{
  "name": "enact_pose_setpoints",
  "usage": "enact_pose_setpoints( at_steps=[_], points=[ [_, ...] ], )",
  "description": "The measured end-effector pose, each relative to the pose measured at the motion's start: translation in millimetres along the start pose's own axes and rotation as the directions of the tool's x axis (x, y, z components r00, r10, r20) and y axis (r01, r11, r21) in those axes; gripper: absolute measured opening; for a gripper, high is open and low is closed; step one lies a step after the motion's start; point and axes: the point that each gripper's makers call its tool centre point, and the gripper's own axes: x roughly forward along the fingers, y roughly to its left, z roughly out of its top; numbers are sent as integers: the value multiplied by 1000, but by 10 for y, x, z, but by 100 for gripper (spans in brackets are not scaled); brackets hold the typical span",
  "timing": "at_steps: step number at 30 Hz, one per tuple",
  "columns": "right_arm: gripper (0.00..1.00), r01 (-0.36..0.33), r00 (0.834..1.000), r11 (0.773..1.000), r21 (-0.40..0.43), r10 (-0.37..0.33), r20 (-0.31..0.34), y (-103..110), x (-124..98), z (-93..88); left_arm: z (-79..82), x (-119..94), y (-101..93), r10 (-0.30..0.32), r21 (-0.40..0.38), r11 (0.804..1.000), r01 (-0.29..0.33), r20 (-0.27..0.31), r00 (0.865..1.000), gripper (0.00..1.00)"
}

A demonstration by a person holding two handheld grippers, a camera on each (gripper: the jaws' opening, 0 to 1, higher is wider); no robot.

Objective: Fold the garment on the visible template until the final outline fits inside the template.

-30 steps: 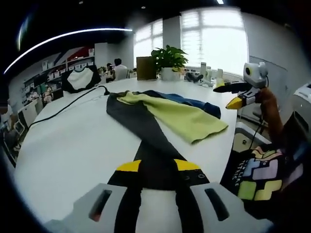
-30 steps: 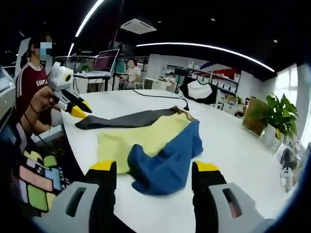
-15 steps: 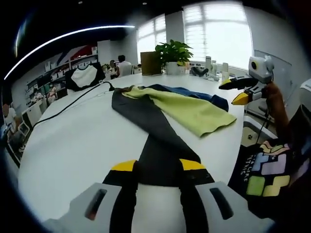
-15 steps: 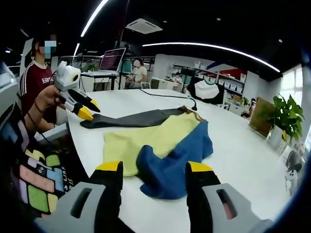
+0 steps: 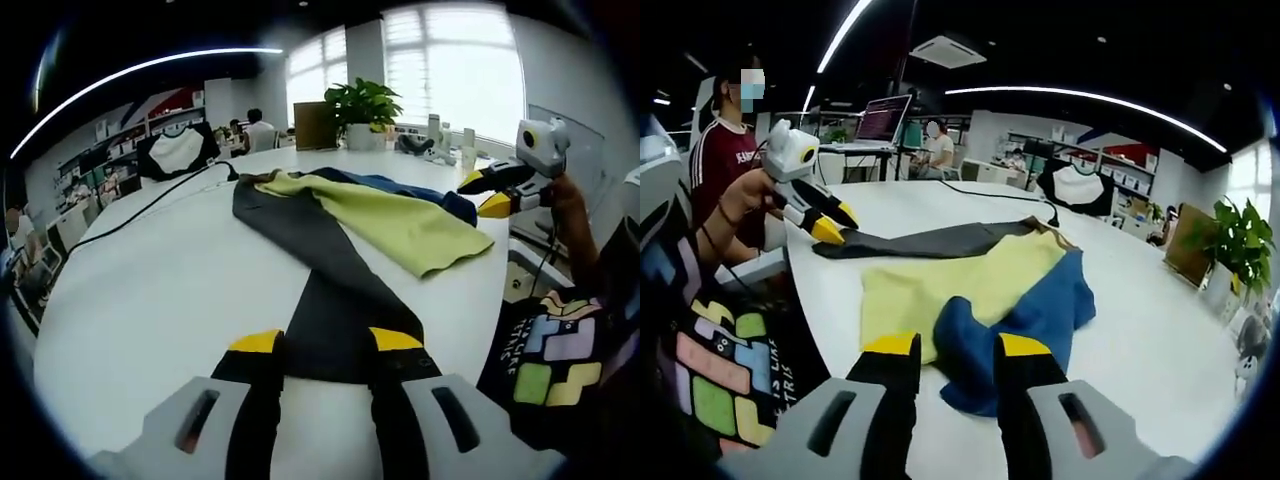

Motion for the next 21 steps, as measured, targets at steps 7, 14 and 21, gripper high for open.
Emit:
enact_pose_setpoints(
  at_steps=[7,14,21],
  points=[
    [18,-4,1000,1000,-9,4,-12,7,49,-46,-5,20,6,4,-3,1000,-4,0,1000,34],
    [9,25,1000,999,-46,-26,-13,-45,97,-69,10,18,34,27,32,999,-27,4,1000,38],
    [0,52,998,996,-75,-48,48,-85,85,19,-1,19,45,18,4,1000,-18,5,1000,39]
  ],
)
